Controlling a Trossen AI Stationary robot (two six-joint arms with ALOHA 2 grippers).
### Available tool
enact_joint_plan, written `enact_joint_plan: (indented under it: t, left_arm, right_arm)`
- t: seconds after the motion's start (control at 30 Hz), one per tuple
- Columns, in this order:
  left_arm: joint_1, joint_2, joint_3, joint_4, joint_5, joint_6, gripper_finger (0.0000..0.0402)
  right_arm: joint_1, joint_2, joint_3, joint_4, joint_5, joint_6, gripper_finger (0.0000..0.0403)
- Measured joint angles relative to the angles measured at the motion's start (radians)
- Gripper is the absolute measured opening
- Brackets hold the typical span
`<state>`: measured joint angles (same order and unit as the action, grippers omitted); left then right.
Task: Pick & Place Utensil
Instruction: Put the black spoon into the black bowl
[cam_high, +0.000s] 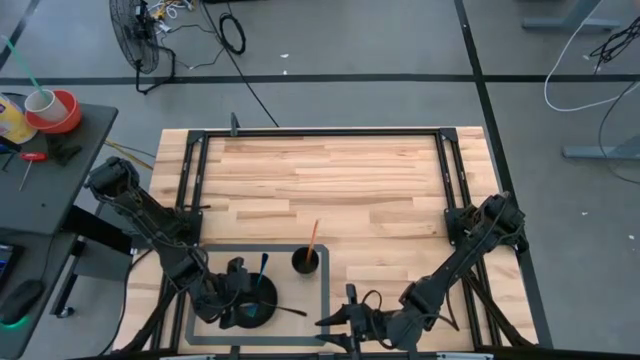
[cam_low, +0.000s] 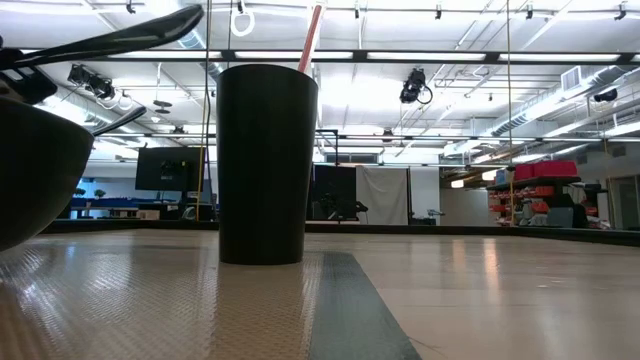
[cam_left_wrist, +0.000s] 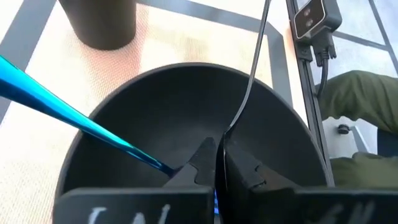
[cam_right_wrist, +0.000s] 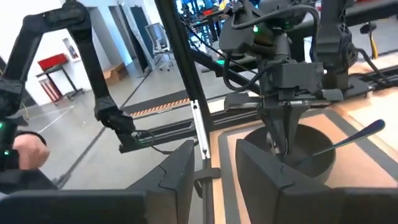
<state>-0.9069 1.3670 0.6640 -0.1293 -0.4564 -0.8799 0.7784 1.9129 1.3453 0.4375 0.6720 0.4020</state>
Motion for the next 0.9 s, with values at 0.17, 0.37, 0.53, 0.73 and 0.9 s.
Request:
enact_joint_plan:
  t: [0.17,0.37,0.53,0.73,0.9]
  left_arm:
    - [-0.007,0.0,0.0,-0.009,0.003,-0.006,0.0017]
    - [-0.007,0.001,0.0,-0.027,-0.013,-0.007,0.0013]
    - [-0.006,0.001,0.0,-0.027,-0.008,-0.008,0.002]
    - [-0.006,0.001,0.0,-0.054,0.006,-0.032,0.0016]
    - [-0.006,0.011,0.0,-0.068,0.007,-0.051,0.002]
  right_arm:
    - [0.003,0.002,0.0,-0.002,-0.003,0.005,0.0121]
    - [0.002,0.002,0.0,-0.003,-0.007,-0.002,0.0121]
    - [0.002,0.002,0.0,-0.003,-0.007,-0.016,0.0121]
    - [0.002,0.002,0.0,-0.003,-0.007,-0.018,0.0121]
    - [0.002,0.002,0.0,-0.003,-0.007,-0.018,0.0121]
